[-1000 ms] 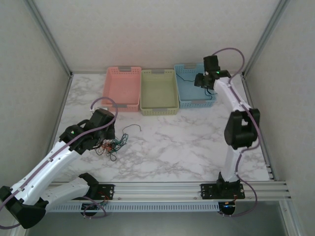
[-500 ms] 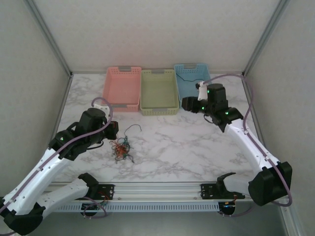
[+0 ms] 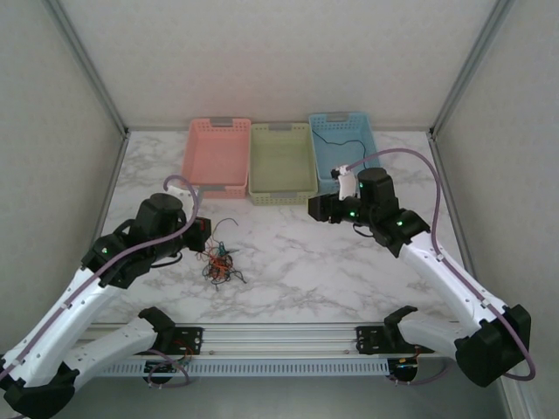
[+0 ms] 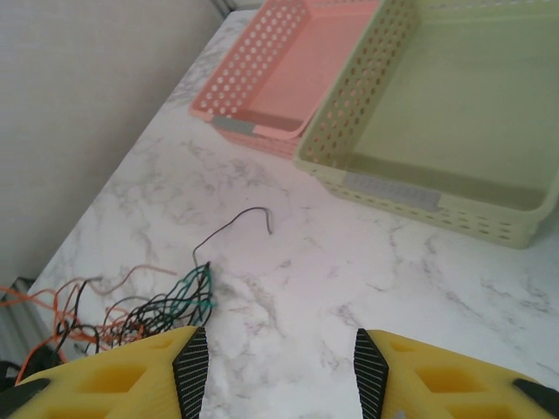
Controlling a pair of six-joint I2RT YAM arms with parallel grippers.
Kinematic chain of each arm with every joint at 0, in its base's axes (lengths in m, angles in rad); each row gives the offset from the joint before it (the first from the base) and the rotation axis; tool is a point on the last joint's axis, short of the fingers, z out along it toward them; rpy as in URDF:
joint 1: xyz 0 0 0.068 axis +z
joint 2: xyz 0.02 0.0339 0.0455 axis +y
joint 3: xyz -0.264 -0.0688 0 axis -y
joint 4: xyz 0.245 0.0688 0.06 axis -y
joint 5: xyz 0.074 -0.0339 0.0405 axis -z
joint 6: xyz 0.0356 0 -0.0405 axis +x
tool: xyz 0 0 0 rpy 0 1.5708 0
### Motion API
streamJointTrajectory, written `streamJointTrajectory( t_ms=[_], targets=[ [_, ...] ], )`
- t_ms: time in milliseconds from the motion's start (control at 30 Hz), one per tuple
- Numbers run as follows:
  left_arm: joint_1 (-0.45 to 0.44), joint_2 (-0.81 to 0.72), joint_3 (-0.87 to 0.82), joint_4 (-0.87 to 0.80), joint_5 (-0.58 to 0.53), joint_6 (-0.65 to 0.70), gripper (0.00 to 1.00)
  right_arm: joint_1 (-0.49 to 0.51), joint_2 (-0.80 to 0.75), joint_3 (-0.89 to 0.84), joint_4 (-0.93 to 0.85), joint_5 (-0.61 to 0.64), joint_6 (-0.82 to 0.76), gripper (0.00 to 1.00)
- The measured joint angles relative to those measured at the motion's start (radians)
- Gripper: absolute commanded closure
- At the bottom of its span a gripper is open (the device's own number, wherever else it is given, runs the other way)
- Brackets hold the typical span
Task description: Untangle the cables
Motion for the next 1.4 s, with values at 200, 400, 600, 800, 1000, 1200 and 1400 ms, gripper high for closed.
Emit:
streamJointTrajectory(
  t_ms=[200, 400, 600, 800, 1000, 1200, 1400],
  targets=[
    [0.000, 0.000, 0.016, 0.018, 0.053, 0.030, 1.00, 0.037, -0.021, -0.015, 0.011, -0.053, -0.030, 0.49],
    [0.000, 0.001, 0.054, 0.049, 0.132, 0.053, 1.00, 0.054, -0.002, -0.019, 0.034, -0.134, -0.047, 0.50],
    [0.000, 0.009, 0.098, 0.086, 0.202, 0.062, 1.00, 0.106, 0.050, -0.019, 0.075, -0.190, -0.044, 0.49],
    [0.000, 0.068, 0.151, 0.100, 0.244, 0.061, 1.00, 0.187, 0.116, -0.009, 0.115, -0.227, -0.043, 0.49],
    [0.000, 0.115, 0.191, 0.108, 0.277, 0.039, 1.00, 0.293, 0.162, 0.029, 0.158, -0.231, -0.044, 0.48],
    [0.000, 0.156, 0.239, 0.111, 0.303, 0.002, 1.00, 0.364, 0.227, 0.110, 0.223, -0.229, -0.058, 0.46],
    [0.000, 0.159, 0.253, 0.109, 0.325, -0.012, 1.00, 0.378, 0.274, 0.132, 0.281, -0.211, -0.068, 0.46]
  ],
)
